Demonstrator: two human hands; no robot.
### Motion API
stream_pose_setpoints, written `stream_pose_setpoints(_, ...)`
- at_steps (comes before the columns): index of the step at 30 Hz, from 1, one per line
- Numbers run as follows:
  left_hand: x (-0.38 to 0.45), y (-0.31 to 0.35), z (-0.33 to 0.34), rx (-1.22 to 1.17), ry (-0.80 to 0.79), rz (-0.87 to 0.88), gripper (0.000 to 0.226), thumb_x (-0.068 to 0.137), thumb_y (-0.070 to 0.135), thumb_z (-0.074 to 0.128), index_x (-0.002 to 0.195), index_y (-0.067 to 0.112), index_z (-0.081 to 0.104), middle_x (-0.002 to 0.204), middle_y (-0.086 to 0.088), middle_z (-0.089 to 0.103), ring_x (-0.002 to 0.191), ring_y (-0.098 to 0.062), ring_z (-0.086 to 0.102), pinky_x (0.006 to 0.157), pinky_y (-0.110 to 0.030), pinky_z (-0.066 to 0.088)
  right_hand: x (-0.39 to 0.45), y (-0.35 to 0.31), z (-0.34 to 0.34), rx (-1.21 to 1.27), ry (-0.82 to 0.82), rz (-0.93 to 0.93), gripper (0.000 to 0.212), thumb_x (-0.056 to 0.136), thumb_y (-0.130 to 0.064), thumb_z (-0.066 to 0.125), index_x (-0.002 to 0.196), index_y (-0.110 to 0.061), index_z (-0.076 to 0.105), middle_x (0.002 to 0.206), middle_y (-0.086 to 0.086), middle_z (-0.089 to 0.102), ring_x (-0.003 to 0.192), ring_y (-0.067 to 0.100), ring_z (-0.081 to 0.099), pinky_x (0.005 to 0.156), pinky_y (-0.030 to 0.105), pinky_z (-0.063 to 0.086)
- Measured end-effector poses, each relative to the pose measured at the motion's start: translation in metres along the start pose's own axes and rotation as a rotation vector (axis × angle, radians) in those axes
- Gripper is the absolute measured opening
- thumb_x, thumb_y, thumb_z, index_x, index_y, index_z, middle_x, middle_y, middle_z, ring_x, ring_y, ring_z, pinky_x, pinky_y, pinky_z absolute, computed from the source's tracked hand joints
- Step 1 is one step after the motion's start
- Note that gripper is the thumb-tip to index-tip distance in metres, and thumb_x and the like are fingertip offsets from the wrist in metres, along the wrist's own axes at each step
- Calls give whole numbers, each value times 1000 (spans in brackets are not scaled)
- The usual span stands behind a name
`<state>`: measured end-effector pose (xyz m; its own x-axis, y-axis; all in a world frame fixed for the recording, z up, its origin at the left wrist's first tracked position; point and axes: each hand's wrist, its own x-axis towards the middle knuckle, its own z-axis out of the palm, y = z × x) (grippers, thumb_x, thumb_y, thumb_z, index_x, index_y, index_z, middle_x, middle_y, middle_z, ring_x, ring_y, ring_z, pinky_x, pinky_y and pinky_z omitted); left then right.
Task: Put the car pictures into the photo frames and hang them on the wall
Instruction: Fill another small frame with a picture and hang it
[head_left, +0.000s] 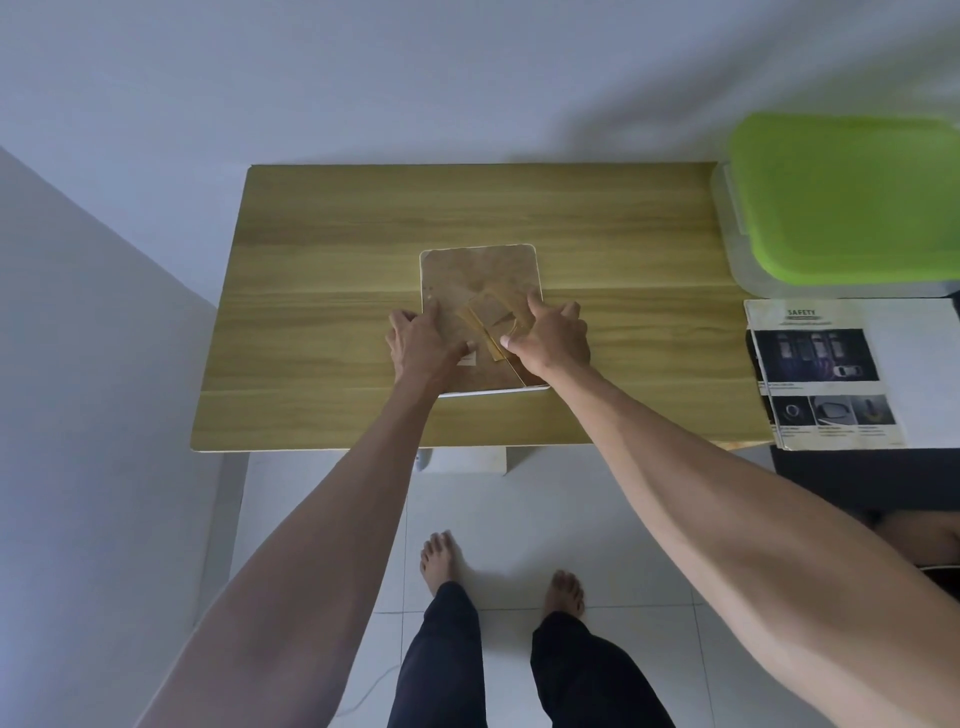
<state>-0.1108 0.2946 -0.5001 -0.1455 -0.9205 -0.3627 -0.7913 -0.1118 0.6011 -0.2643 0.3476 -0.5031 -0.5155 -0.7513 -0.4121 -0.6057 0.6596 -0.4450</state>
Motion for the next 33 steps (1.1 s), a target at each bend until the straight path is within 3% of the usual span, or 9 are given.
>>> stream_pose_setpoints(7, 4, 6, 1, 40, -19, -28, 73, 80, 34, 82, 144, 25, 47, 133, -16, 37, 125, -37, 40, 103, -44, 41, -5, 2, 2, -33, -15, 26, 74, 92, -51, 65, 155, -41, 26, 137, 15, 37, 118, 38, 49, 77, 37, 42)
stream_pose_setpoints(12, 1, 1, 2, -21, 8, -26, 73, 79, 31, 84, 144, 27, 50, 131, -15, 39, 126, -36, 41, 101, -45, 43, -7, 4, 0, -50, -39, 5, 77, 92, -53, 64, 156, -41, 22, 136, 17, 37, 117, 40, 51, 87, 39, 47)
stream_pose_setpoints(14, 0, 0, 2, -10, 11, -6, 76, 79, 32, 84, 146, 28, 48, 130, -15, 39, 125, -36, 43, 102, -45, 43, -4, 6, -7, -50, -111, -8, 83, 93, -49, 66, 158, -41, 16, 144, 19, 32, 123, 43, 50, 98, 41, 48)
stream_pose_setpoints(17, 1, -1, 3, -8, 12, -2, 78, 80, 33, 83, 148, 29, 45, 132, -16, 38, 126, -36, 42, 103, -46, 43, 0, 11, -23, -23, -252, -10, 95, 91, -33, 73, 159, -42, 6, 161, 22, 9, 134, 42, 46, 110, 40, 42)
stream_pose_setpoints(23, 3, 0, 4, -26, 19, -45, 80, 77, 32, 85, 148, 31, 46, 132, -15, 40, 128, -36, 43, 105, -42, 41, -2, 13, -20, 35, -210, -13, 99, 87, -23, 79, 159, -42, 13, 155, 16, 22, 125, 33, 54, 101, 33, 44)
stream_pose_setpoints(28, 7, -3, 4, -110, 25, -80, 87, 70, 31, 89, 147, 31, 48, 133, -15, 44, 130, -34, 43, 109, -40, 40, -5, 15, -10, 173, -117, 23, 99, 82, -17, 81, 157, -41, 22, 144, 17, 38, 126, 31, 53, 103, 31, 43)
stream_pose_setpoints(33, 0, -5, 9, -170, 59, -66, 88, 69, 30, 88, 147, 34, 46, 129, -15, 44, 121, -35, 48, 110, -41, 41, -12, 13, -8, 305, -73, 57, 109, 79, -6, 80, 158, -44, 15, 138, 15, 39, 120, 31, 55, 96, 29, 48)
